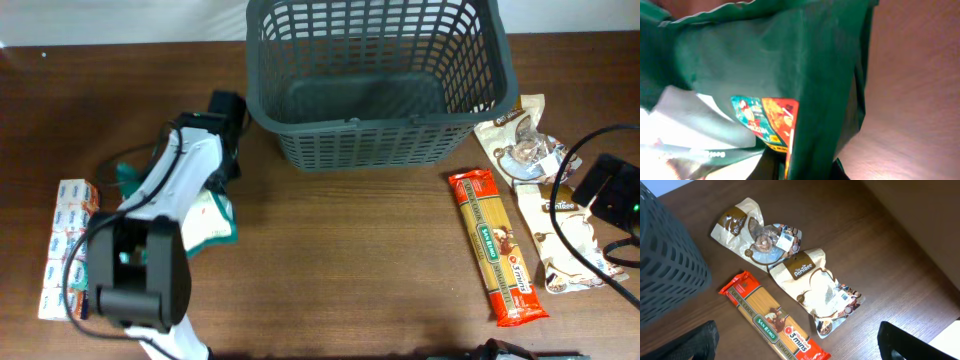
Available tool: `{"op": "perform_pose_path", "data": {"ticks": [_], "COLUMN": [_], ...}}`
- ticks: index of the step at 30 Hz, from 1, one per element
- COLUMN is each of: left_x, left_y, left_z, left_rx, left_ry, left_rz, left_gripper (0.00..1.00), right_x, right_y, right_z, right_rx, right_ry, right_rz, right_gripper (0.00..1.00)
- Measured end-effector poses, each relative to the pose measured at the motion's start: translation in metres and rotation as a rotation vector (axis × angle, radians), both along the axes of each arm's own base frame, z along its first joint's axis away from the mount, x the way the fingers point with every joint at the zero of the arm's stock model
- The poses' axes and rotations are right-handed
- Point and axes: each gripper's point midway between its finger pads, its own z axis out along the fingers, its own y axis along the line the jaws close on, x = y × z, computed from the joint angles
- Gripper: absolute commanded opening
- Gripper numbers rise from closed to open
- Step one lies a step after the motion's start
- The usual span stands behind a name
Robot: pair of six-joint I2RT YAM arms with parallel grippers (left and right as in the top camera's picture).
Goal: Pack container
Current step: 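Lift the green pouch with the left gripper toward the basket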
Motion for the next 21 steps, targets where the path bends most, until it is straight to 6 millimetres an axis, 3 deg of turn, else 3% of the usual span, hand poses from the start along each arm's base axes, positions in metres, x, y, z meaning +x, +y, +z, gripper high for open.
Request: {"op": "perform_pose_path", "data": {"ticks": [6,12,15,21], "left_x": [0.037,0.036,0.036,0.045], "left_y": [-0.005,0.003,0.006,0.006], "left_z": [0.110,0.218,0.254,0.298], "left_rx": [-0.037,-0.021,-0.012,-0.028], "left_ry": [-0.320,-0.602,-0.710,-0.891], "left_rz": [-0.023,-0.028,-0.024,-0.021], "left_gripper": [0.02,0.02,0.02,0.02], "right_x": [0.000,0.000,0.000,0.000], "right_y": [0.000,0.000,0.000,0.000], "right_z": [0.000,0.000,0.000,0.000], "right_rx": [0.000,0.001,0.000,0.001], "right_ry": [0.000,0.000,0.000,0.002], "right_rz": [0.000,0.000,0.001,0.000], "right_gripper": [0.99,0.99,0.99,0.99]}}
